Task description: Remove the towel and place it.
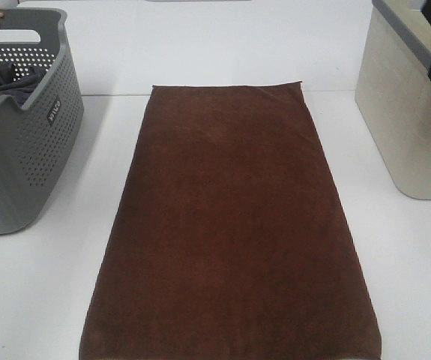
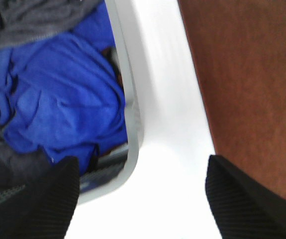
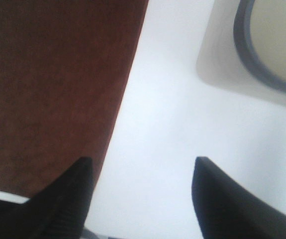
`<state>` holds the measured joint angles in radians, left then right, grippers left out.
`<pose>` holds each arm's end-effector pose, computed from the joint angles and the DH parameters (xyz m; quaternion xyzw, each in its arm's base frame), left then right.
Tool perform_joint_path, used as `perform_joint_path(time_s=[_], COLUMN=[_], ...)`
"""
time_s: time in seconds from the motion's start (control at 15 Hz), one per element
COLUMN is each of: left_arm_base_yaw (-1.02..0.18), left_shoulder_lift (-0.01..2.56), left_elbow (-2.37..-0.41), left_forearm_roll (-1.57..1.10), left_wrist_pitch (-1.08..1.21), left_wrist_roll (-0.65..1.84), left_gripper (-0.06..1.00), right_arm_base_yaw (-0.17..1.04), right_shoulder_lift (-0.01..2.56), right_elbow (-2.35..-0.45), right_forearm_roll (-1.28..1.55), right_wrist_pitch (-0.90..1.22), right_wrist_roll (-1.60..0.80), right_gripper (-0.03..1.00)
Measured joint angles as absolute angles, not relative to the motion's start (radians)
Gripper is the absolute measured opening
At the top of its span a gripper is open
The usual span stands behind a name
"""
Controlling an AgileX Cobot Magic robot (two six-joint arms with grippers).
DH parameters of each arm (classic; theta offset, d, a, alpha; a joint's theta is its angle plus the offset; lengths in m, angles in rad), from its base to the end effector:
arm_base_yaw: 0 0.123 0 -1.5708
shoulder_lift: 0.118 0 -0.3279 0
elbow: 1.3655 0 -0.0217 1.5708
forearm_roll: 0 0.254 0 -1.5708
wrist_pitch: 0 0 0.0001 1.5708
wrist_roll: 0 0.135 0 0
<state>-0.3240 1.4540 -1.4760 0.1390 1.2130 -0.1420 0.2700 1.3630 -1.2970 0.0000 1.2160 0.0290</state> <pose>0.3005 -0.0824 0.3808 0.0968 0.9657 0.0137 0.2405 0.2637 0.0730 0.3511 -0.1181 0.9752 0.0278 0.1849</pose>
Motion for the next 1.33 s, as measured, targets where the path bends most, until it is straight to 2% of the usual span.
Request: perform_joint_path(time_s=[0.27,0.33,0.53,0.93,1.33], left_arm_base_yaw=[-0.324,-0.324,-0.324,-0.324,-0.324], left_shoulder_lift=[1.140,0.993,0.802,0.427,0.358], left_elbow=[-1.039,-0.871,-0.690,-0.534,-0.511], left_forearm_roll=[0.125,0.098,0.065,-0.047,-0.155], left_wrist_pitch=[1.217,1.199,1.183,1.099,1.057], left_wrist_roll=[-0.176,-0.180,-0.173,0.000,0.143], left_gripper=[0.68,0.68,0.68,0.68,0.68], right_arm_base_yaw=[0.270,0.270,0.270,0.270,0.270], right_shoulder_lift=[1.124,1.011,0.857,0.448,0.178], right_elbow=[-0.947,-0.806,-0.666,-0.546,-0.505], right_forearm_roll=[0.011,0.011,0.011,0.027,0.093], right_wrist_pitch=[1.219,1.219,1.220,1.156,1.073], right_wrist_roll=[0.029,0.029,0.029,-0.005,-0.103], right_gripper=[0.57,0.57,0.57,0.57,0.57])
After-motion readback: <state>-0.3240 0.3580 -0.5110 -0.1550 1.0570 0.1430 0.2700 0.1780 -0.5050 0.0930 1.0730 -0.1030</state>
